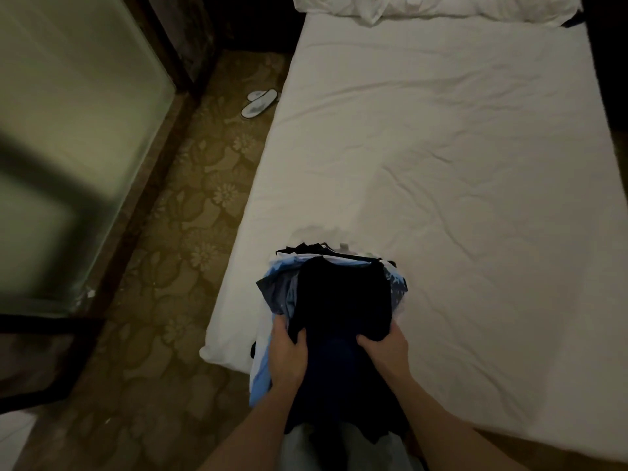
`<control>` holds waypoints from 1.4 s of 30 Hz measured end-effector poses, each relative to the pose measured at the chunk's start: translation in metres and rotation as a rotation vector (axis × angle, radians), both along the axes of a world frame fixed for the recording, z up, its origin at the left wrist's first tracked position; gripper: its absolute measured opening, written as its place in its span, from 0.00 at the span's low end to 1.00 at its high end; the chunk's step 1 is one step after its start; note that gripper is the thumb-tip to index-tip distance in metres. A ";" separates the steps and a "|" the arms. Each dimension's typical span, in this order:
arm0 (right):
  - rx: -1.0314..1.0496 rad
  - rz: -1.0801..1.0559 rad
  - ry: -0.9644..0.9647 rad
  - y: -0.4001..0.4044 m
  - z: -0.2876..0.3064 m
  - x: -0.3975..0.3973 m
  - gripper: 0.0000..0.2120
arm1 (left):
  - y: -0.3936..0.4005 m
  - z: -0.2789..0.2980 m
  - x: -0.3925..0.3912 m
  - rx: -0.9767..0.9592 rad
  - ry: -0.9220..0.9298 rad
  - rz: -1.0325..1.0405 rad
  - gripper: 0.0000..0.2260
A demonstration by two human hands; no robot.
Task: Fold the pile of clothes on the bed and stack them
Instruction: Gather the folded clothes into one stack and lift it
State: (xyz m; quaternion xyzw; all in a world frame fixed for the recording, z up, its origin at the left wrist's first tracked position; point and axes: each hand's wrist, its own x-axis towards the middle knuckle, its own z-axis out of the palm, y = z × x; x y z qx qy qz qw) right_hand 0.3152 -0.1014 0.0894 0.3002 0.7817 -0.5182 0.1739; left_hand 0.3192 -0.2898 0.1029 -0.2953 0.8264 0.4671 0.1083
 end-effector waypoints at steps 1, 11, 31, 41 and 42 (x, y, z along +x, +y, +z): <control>-0.009 -0.022 0.008 -0.004 0.000 0.002 0.30 | 0.000 0.004 -0.003 0.048 -0.031 0.062 0.15; 0.023 -0.145 -0.107 -0.011 -0.001 -0.011 0.41 | -0.014 -0.003 -0.019 -0.143 -0.312 -0.140 0.37; 0.071 -0.090 0.171 -0.035 0.017 0.022 0.37 | -0.045 0.009 -0.006 0.206 -0.146 -0.089 0.30; -0.175 -0.336 -0.129 -0.016 0.005 0.020 0.36 | -0.042 0.011 0.000 -0.009 -0.114 -0.208 0.22; -0.174 -0.335 -0.157 -0.013 0.006 0.022 0.34 | -0.042 0.015 0.000 0.084 -0.101 -0.166 0.24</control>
